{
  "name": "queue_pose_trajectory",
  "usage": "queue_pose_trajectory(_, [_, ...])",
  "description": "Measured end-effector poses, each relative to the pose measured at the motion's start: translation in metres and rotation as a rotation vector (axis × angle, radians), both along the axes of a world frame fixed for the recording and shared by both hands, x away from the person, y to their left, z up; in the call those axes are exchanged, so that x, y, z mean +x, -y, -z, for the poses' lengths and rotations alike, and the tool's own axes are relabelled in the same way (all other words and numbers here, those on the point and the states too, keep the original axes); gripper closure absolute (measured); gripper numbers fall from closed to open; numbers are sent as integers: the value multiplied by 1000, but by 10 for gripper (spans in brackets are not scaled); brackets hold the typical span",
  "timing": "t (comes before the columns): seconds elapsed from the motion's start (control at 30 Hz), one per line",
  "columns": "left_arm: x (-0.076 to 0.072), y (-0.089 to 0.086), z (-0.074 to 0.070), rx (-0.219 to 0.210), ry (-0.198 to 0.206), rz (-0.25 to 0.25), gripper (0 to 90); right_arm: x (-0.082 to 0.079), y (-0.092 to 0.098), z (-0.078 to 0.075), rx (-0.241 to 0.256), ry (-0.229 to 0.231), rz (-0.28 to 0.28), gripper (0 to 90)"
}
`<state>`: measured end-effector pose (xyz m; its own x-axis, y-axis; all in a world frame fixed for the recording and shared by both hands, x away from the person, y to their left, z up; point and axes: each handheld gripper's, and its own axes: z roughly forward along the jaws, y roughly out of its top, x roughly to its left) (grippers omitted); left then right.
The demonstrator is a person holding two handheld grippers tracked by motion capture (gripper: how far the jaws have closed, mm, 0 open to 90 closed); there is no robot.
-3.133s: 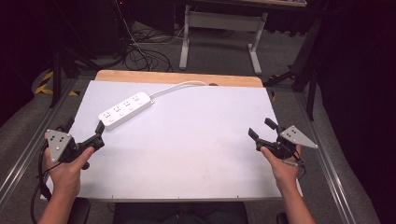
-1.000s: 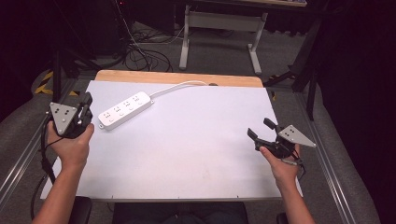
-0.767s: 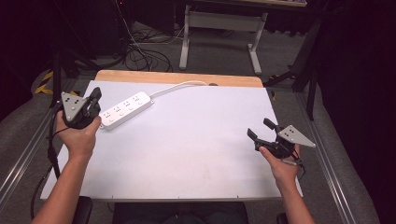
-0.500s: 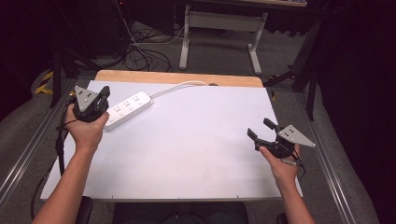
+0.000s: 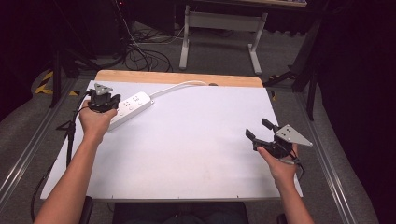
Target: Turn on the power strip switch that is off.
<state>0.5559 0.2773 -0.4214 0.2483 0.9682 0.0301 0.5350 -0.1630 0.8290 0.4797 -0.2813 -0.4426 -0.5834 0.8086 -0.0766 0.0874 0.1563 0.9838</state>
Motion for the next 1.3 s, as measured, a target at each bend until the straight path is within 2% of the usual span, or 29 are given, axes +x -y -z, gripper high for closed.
queue_pose_trajectory(0.03, [5,1,5,14,-51,14,899,0,-1,0,-1,-1,0,213])
queue_pose_trajectory(0.1, [9,1,8,15,-99,10,899,0,-1,0,-2,-1,-2,213])
queue_pose_trajectory(0.17, [11,0,9,14,-114,11,899,0,-2,1,-4,-2,-6,215])
queue_pose_trajectory(0.2, [13,0,12,25,-153,1,898,0,-2,1,-7,-3,-6,215])
queue_pose_trajectory(0.23, [13,0,12,25,-153,1,899,0,-2,1,-7,-4,-6,215])
queue_pose_trajectory(0.27, [15,0,16,35,-189,-3,899,1,-2,1,-7,-5,-8,215])
queue_pose_trajectory(0.33, [16,0,18,47,-201,-4,898,1,-2,1,-11,-6,-9,215])
queue_pose_trajectory(0.37, [17,0,21,51,-221,-10,899,1,-2,1,-11,-7,-9,215])
queue_pose_trajectory(0.57, [18,-3,26,66,-242,-9,898,1,-2,0,-4,-9,-12,215])
queue_pose_trajectory(0.67, [17,-6,27,42,-247,-3,898,1,-1,0,0,-6,-11,215])
queue_pose_trajectory(0.8, [17,-7,28,45,-236,-7,898,1,-2,0,7,-10,-15,217])
queue_pose_trajectory(0.97, [15,-8,30,25,-226,-9,898,2,-1,0,5,-13,-13,216])
queue_pose_trajectory(1.1, [14,-7,31,52,-214,-3,899,1,-1,0,11,-10,-15,217])
queue_pose_trajectory(1.3, [13,-5,33,65,-211,-5,900,2,-1,0,14,-11,-14,216])
